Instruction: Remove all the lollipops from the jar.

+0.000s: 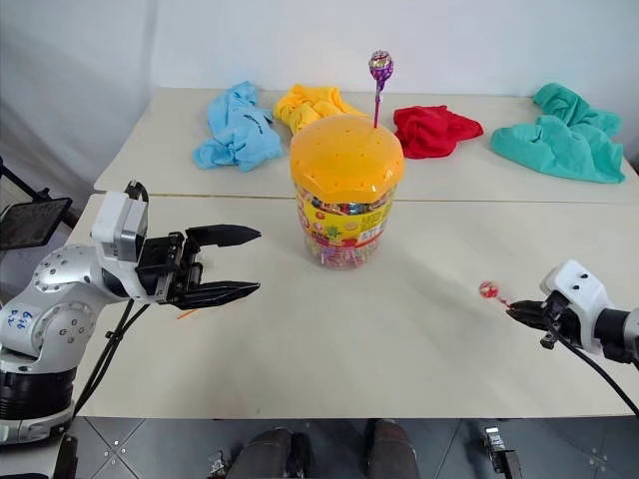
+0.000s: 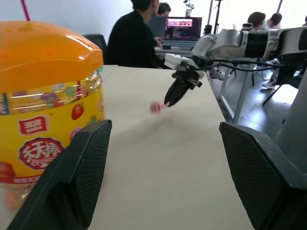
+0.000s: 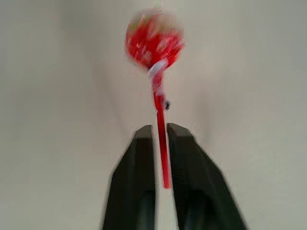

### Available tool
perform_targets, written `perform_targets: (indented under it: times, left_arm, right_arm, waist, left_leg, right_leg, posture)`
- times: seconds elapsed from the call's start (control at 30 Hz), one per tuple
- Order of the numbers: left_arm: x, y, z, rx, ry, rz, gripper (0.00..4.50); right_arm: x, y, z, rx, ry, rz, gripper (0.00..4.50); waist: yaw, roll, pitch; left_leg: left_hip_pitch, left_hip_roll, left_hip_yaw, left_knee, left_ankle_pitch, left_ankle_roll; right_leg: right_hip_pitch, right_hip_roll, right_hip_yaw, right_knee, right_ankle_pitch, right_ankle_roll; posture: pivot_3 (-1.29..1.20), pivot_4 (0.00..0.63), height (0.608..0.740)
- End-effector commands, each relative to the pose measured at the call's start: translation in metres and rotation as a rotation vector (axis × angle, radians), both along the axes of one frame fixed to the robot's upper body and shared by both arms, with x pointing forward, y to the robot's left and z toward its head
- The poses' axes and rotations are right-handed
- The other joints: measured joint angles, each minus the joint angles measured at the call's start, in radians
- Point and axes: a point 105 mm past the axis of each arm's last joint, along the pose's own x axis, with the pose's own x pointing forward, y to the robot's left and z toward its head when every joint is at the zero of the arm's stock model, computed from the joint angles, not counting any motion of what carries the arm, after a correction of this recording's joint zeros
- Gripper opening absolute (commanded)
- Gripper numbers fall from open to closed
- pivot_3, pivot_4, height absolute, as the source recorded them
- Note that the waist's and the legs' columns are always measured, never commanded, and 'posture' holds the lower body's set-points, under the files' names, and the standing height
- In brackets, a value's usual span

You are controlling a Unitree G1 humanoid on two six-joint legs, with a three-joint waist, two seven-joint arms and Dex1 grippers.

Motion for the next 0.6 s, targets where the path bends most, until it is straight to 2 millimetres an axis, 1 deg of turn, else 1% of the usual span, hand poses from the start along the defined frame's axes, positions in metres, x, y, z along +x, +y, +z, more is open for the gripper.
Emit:
perform_targets:
  times: [0.03,0.07,0.1,0.13,0.17,0.2,0.23,0.27,0.3,0.33,0.37,0.4,0.43,0.47,0.53,0.6]
  left_arm:
    - [0.004,0.013,0.013,-0.063,-0.047,0.079,3.81]
    - [0.004,0.014,0.014,-0.073,-0.046,0.084,3.81]
    - [0.004,0.015,0.018,-0.111,-0.038,0.092,3.81]
    - [0.003,0.017,0.020,-0.139,-0.032,0.096,3.81]
    - [0.005,0.021,0.028,-0.213,-0.023,0.115,3.81]
    - [0.008,0.026,0.035,-0.298,-0.005,0.141,3.81]
    - [0.012,0.033,0.040,-0.382,0.031,0.170,3.81]
    - [0.015,0.037,0.043,-0.436,0.059,0.189,3.81]
    - [0.018,0.040,0.045,-0.483,0.074,0.205,3.81]
    - [0.019,0.041,0.046,-0.509,0.082,0.214,3.81]
    - [0.021,0.040,0.047,-0.533,0.083,0.222,3.81]
    - [0.022,0.038,0.047,-0.537,0.084,0.224,3.81]
    - [0.022,0.036,0.046,-0.529,0.082,0.224,3.81]
    - [0.023,0.034,0.045,-0.523,0.080,0.225,3.81]
    - [0.024,0.032,0.043,-0.522,0.080,0.224,3.81]
    - [0.024,0.029,0.042,-0.521,0.079,0.221,3.81]
  right_arm:
    - [0.002,0.014,0.024,0.076,-0.091,0.077,1.96]
    - [0.002,0.016,0.028,0.094,-0.103,0.087,2.30]
    - [0.006,0.023,0.041,0.148,-0.168,0.107,2.59]
    - [0.008,0.028,0.051,0.188,-0.215,0.123,2.98]
    - [0.012,0.040,0.075,0.283,-0.320,0.158,3.26]
    - [0.015,0.055,0.103,0.404,-0.424,0.204,3.26]
    - [0.020,0.070,0.127,0.500,-0.510,0.235,3.26]
    - [0.022,0.081,0.143,0.563,-0.559,0.255,3.26]
    - [0.032,0.094,0.155,0.612,-0.601,0.252,3.26]
    - [0.040,0.103,0.162,0.637,-0.623,0.244,3.26]
    - [0.050,0.114,0.174,0.673,-0.662,0.227,3.26]
    - [0.062,0.128,0.178,0.654,-0.651,0.206,3.26]
    - [0.071,0.136,0.183,0.656,-0.639,0.181,3.26]
    - [0.076,0.142,0.185,0.655,-0.629,0.162,3.26]
    - [0.080,0.164,0.193,0.692,-0.629,0.220,3.26]
    - [0.083,0.179,0.200,0.718,-0.627,0.260,3.26]
  waist:
    - [0.000,0.000,0.000]
    - [0.000,0.000,0.000]
    - [0.000,0.000,0.000]
    - [0.000,0.000,0.000]
    - [-0.002,0.000,0.000]
    - [-0.003,0.000,0.000]
    - [-0.009,0.000,0.000]
    - [-0.011,0.001,0.001]
    - [-0.008,0.002,0.001]
    - [-0.008,0.002,0.001]
    - [-0.006,0.002,0.001]
    - [-0.006,0.002,0.001]
    - [-0.004,0.002,0.001]
    - [0.000,0.002,0.001]
    - [0.008,0.002,0.001]
    - [0.010,0.002,0.001]
  left_leg:
    - [0.000,0.000,0.000,0.000,0.000,0.000]
    - [0.000,0.000,0.000,0.000,0.000,0.000]
    - [0.000,0.000,0.000,0.000,0.000,0.000]
    - [0.000,0.000,0.000,0.000,0.000,0.000]
    - [0.000,0.000,0.000,0.000,0.000,0.000]
    - [0.000,0.000,0.000,0.000,0.000,0.000]
    - [0.000,0.000,0.000,0.001,0.000,0.000]
    - [0.001,0.001,0.000,0.002,0.000,0.000]
    - [0.000,0.002,-0.001,0.003,0.000,0.000]
    - [0.000,0.002,-0.002,0.004,0.000,-0.001]
    - [0.001,0.003,-0.003,0.005,-0.001,-0.003]
    - [0.001,0.004,-0.003,0.005,-0.001,-0.003]
    - [0.000,0.004,-0.003,0.006,-0.001,-0.003]
    - [-0.001,0.003,-0.003,0.006,-0.001,-0.003]
    - [-0.003,0.002,-0.005,0.007,-0.001,-0.003]
    - [-0.005,0.001,-0.005,0.007,-0.002,-0.001]
  right_leg:
    - [0.000,0.000,0.000,0.000,0.000,0.000]
    - [0.000,0.000,0.000,0.000,0.000,0.000]
    - [0.000,0.000,0.000,0.000,0.000,0.000]
    - [0.000,0.000,0.000,0.000,0.000,0.000]
    - [0.000,0.000,0.000,0.000,0.000,0.000]
    - [0.000,0.000,0.001,0.000,0.000,0.000]
    - [0.000,0.000,0.001,0.000,0.000,0.000]
    - [0.000,0.000,0.001,0.001,0.000,0.000]
    - [0.000,0.000,0.001,0.003,0.001,0.000]
    - [0.000,0.000,0.000,0.005,0.001,-0.001]
    - [0.000,0.001,-0.001,0.007,0.000,-0.001]
    - [0.000,0.001,-0.001,0.008,0.000,-0.001]
    - [-0.001,0.001,-0.001,0.008,0.000,-0.001]
    - [-0.002,0.001,-0.001,0.009,0.000,-0.001]
    - [-0.003,0.000,-0.003,0.010,0.000,-0.001]
    - [-0.004,0.000,-0.003,0.010,0.000,-0.001]
  posture:
    - [0.00,0.150,0.740]
    - [0.00,0.150,0.740]
    - [0.00,0.150,0.740]
    - [0.00,0.150,0.740]
    - [0.00,0.150,0.740]
    - [0.00,0.150,0.740]
    - [0.00,0.150,0.740]
    - [0.00,0.150,0.740]
    - [0.00,0.150,0.740]
    - [0.00,0.150,0.740]
    - [0.00,0.150,0.740]
    - [0.00,0.150,0.740]
    - [0.00,0.150,0.740]
    - [0.00,0.150,0.740]
    - [0.00,0.150,0.740]
    - [0.00,0.150,0.740]
